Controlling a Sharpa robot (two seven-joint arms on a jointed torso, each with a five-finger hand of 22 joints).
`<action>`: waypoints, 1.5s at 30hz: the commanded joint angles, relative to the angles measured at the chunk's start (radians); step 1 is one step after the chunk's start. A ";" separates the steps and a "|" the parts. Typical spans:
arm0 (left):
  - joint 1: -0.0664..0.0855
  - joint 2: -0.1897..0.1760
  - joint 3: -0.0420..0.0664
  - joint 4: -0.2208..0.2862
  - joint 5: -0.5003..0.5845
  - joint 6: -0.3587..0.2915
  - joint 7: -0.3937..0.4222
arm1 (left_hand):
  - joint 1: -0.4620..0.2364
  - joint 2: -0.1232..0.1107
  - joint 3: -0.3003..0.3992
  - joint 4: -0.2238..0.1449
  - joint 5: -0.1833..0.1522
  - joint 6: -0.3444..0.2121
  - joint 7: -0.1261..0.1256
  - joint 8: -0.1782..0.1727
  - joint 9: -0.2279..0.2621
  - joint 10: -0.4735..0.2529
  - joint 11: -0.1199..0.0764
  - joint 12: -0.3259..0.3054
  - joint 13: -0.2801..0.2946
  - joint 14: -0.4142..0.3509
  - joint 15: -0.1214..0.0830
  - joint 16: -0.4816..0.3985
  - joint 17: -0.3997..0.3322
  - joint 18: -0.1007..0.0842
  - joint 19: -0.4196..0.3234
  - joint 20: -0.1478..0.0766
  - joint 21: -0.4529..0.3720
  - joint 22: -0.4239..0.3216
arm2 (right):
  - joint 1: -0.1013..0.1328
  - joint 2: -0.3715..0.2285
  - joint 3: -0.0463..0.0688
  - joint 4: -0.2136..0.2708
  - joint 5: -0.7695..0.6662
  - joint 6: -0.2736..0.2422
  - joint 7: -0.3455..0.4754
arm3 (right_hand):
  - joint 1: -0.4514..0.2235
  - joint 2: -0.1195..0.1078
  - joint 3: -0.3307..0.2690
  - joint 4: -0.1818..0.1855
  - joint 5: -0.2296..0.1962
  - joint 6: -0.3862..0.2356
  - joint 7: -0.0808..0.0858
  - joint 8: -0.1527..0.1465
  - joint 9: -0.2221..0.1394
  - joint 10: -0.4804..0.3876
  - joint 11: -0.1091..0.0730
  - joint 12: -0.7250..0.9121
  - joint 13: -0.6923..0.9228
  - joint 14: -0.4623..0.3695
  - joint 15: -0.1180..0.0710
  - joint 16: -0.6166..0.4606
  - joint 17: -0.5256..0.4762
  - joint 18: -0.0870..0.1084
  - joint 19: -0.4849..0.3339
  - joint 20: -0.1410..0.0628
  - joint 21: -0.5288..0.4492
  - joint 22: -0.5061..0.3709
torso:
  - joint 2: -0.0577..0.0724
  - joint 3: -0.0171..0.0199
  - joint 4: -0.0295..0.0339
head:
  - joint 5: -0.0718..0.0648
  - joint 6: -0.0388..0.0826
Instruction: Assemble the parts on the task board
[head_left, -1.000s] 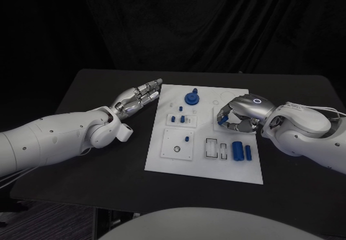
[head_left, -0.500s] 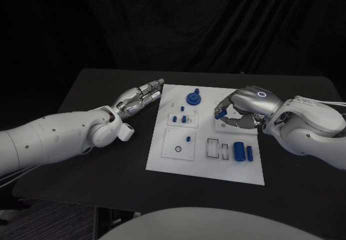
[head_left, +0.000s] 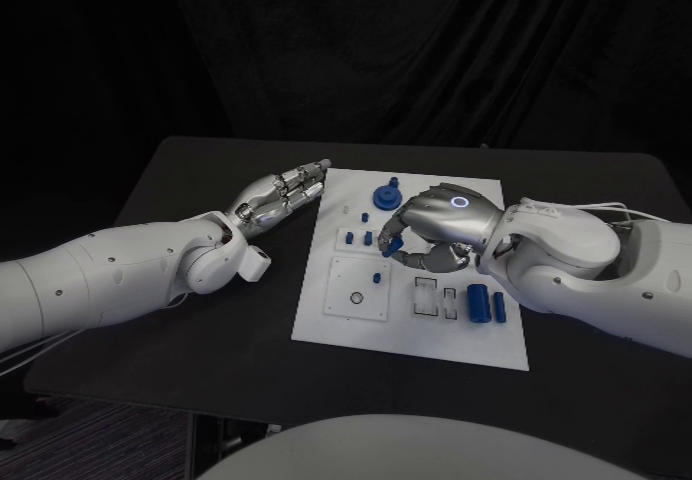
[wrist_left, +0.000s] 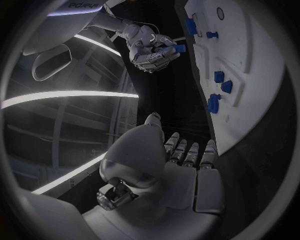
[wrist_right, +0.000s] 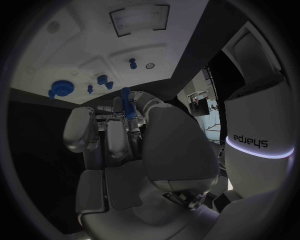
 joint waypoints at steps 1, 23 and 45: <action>-0.002 0.003 0.001 -0.001 0.000 0.013 0.040 | 0.012 -0.007 0.001 -0.007 0.012 0.012 0.007 0.005 0.002 0.007 -0.002 0.007 0.002 0.000 0.005 -0.004 -0.001 0.008 0.006 0.002 0.005 0.004 | -0.013 0.032 0.000 -0.016 -0.057 0.067 -0.005 | -0.005 -0.007 0.006 -0.003 -0.001 -0.001 0.009 -0.002 -0.001 -0.010 0.001 -0.007 -0.002 -0.009 -0.002 -0.009 -0.009 0.003 -0.011 -0.003 -0.016 0.146 | 0.001 0.0021 -0.0009 | 0.004 0.000; -0.002 0.013 0.001 -0.001 0.000 0.011 0.052 | 0.019 -0.002 0.006 -0.004 0.018 0.008 0.001 0.003 0.000 0.008 -0.002 0.007 0.001 0.000 0.003 -0.004 -0.001 0.009 0.008 -0.002 0.006 0.005 | -0.063 0.144 0.001 -0.063 -0.107 0.172 -0.010 | -0.009 -0.012 0.009 -0.003 -0.001 -0.001 0.009 -0.007 -0.001 -0.014 0.001 -0.014 -0.004 -0.013 -0.004 -0.013 -0.013 0.004 -0.015 -0.004 -0.021 0.145 | 0.004 0.0001 0.0053 | 0.000 0.000; -0.003 0.019 0.001 -0.007 0.000 0.018 0.043 | 0.022 0.001 0.008 -0.003 0.018 0.015 0.011 0.005 0.001 0.008 -0.005 0.007 0.001 0.000 0.003 -0.004 -0.001 0.008 0.008 -0.003 0.006 0.004 | -0.081 0.173 0.001 -0.072 -0.139 0.208 -0.014 | -0.011 -0.016 0.011 -0.005 -0.002 0.003 0.008 -0.009 0.000 -0.007 -0.001 -0.016 -0.004 -0.016 -0.006 -0.016 -0.017 0.005 -0.017 -0.005 -0.025 0.144 | 0.002 0.0007 0.0028 | 0.005 0.000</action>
